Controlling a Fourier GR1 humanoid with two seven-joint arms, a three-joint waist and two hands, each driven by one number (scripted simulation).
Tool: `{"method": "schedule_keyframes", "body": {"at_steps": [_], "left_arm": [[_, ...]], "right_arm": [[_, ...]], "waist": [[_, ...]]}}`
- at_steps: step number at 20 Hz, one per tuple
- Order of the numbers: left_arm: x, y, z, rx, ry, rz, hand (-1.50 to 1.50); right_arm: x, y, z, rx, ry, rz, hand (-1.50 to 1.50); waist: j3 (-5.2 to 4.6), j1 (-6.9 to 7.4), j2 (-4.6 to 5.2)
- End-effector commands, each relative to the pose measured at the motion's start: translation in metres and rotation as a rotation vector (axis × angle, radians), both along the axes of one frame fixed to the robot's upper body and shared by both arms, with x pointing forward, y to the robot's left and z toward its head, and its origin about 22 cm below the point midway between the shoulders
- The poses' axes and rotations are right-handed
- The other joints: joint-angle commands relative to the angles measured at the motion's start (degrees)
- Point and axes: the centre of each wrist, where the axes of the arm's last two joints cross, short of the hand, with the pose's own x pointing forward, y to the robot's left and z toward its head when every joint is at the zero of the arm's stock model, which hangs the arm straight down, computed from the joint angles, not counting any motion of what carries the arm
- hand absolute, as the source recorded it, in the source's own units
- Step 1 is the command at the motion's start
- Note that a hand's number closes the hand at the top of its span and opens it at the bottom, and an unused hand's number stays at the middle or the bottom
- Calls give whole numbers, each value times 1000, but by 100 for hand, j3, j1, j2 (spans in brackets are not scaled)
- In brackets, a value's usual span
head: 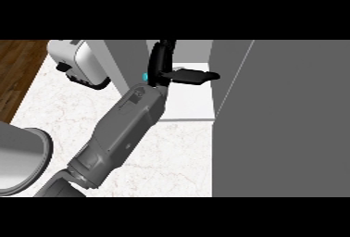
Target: Pick up the bottled water, place it into the cabinet and close the cabinet
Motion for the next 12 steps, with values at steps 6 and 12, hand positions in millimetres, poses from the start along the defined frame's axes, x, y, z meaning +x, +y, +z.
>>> {"method": "schedule_keyframes", "body": {"at_steps": [6,12], "left_arm": [[-55,-1,-12,-82,15,-115,-150],[-100,10,-23,-115,30,-128,-150]], "right_arm": [[0,18,31,19,-38,-8,-150],[-1,30,37,6,-48,-7,-150]], "waist": [[-3,222,-36],[-3,155,-32]]}}
